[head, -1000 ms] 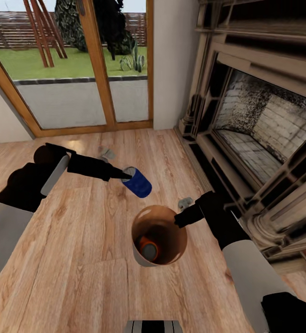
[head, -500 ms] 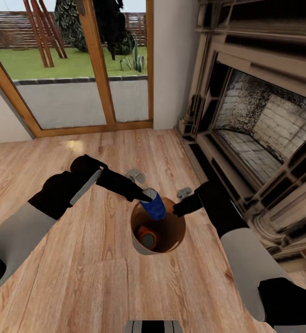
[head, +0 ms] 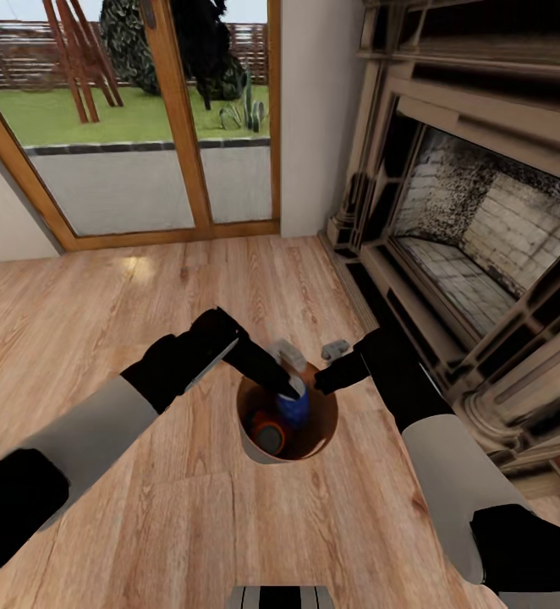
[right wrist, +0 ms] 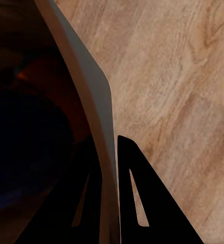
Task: Put the three can of soda from the living room inside the tash can in the kitchen.
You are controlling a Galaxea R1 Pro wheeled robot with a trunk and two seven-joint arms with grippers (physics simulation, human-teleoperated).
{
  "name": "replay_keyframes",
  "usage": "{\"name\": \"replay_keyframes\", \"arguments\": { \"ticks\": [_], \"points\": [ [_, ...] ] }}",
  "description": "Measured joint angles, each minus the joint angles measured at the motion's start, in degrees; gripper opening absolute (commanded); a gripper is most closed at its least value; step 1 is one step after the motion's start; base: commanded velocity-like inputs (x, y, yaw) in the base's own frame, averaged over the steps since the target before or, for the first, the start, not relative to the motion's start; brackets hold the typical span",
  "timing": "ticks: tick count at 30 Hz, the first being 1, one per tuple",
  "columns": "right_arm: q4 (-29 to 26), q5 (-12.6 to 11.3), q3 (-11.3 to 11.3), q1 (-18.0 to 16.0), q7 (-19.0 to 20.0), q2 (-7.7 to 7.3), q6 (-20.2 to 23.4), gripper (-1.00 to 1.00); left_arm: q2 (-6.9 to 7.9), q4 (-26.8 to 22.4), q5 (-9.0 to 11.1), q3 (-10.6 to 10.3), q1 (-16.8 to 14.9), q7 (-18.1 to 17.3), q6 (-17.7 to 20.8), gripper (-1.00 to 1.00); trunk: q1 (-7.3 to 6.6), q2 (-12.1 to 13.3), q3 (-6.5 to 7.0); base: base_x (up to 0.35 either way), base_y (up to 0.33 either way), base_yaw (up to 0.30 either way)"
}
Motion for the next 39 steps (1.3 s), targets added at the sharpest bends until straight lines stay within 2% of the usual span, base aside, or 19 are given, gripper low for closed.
{"name": "replay_keyframes", "arguments": {
  "ticks": [5,9,12,13,26,30,31,32,33,34,35,36,37,39],
  "points": [
    [0.0,0.0,0.0,0.0,0.0,0.07,0.0,-1.0,-1.12,1.5,-1.7,-0.3,0.2,0.6,-0.5,-1.0,0.0,0.0,0.0,0.0,0.0,0.0],
    [0.0,0.0,0.1,0.0,0.0,0.08,0.0,-1.0,-1.3,1.8,-1.9,-2.2,0.2,2.1,-0.6,-1.0,0.0,0.0,0.0,0.0,0.0,0.0],
    [0.0,0.0,0.1,0.0,0.0,0.08,0.0,-1.0,-1.33,1.9,-1.9,-2.6,0.2,2.4,-0.6,-1.0,0.0,0.0,0.0,0.0,0.0,0.0],
    [0.0,0.0,0.1,0.0,0.0,0.08,0.0,-1.0,-1.34,1.9,-1.9,-2.7,0.2,2.5,-0.6,1.0,0.0,0.0,0.0,0.0,0.0,0.0],
    [0.0,0.0,0.1,0.0,0.0,0.03,0.0,-1.0,-0.88,1.1,-1.6,-2.9,0.3,2.4,-0.7,1.0,0.0,0.0,0.0,0.0,0.0,0.0],
    [0.0,0.0,0.1,0.0,0.0,0.0,0.0,-1.0,-0.13,-3.6,-1.4,-2.6,0.6,2.0,-1.1,1.0,0.0,0.0,0.0,0.0,0.0,0.0],
    [0.1,0.0,0.1,0.0,0.0,-0.01,0.0,-1.0,1.92,-8.0,-1.2,-2.4,1.5,1.3,-1.2,1.0,0.0,0.0,0.0,0.0,0.0,0.0],
    [0.1,0.0,0.1,0.0,0.0,-0.01,0.0,-1.0,3.02,-9.9,-1.2,-2.3,1.9,1.0,-1.1,1.0,0.0,0.0,0.0,0.0,0.0,0.0],
    [0.1,0.0,0.1,0.0,0.0,-0.01,0.0,-1.0,5.57,-13.4,-1.1,-2.0,2.3,-0.1,-1.1,1.0,0.0,0.0,0.0,0.0,0.0,0.0],
    [0.1,0.0,0.1,0.0,0.0,-0.01,0.0,-1.0,7.19,-15.2,-0.8,-1.6,2.5,-1.0,-1.1,1.0,0.0,0.0,0.0,0.0,0.0,0.0],
    [0.1,0.0,0.1,0.0,-0.1,-0.01,0.0,-1.0,10.43,-18.1,-0.2,0.6,2.8,-3.4,-1.2,1.0,-0.01,0.0,0.0,0.0,0.0,0.0],
    [0.1,0.0,0.1,0.0,-0.1,-0.01,0.0,-1.0,13.83,-20.3,0.9,5.1,3.0,-6.5,-1.3,1.0,-0.01,0.0,0.01,0.0,0.0,0.0],
    [0.1,0.0,0.1,0.0,-0.1,-0.01,0.0,-1.0,16.63,-21.7,1.9,11.5,3.2,-9.6,-1.4,1.0,-0.01,0.0,0.01,0.0,0.0,0.0],
    [0.1,0.0,0.1,0.0,-0.1,-0.01,0.0,-1.0,20.13,-23.1,2.8,26.3,4.8,-15.5,-1.4,1.0,-0.01,0.0,0.0,0.0,0.0,0.0]
  ]
}}
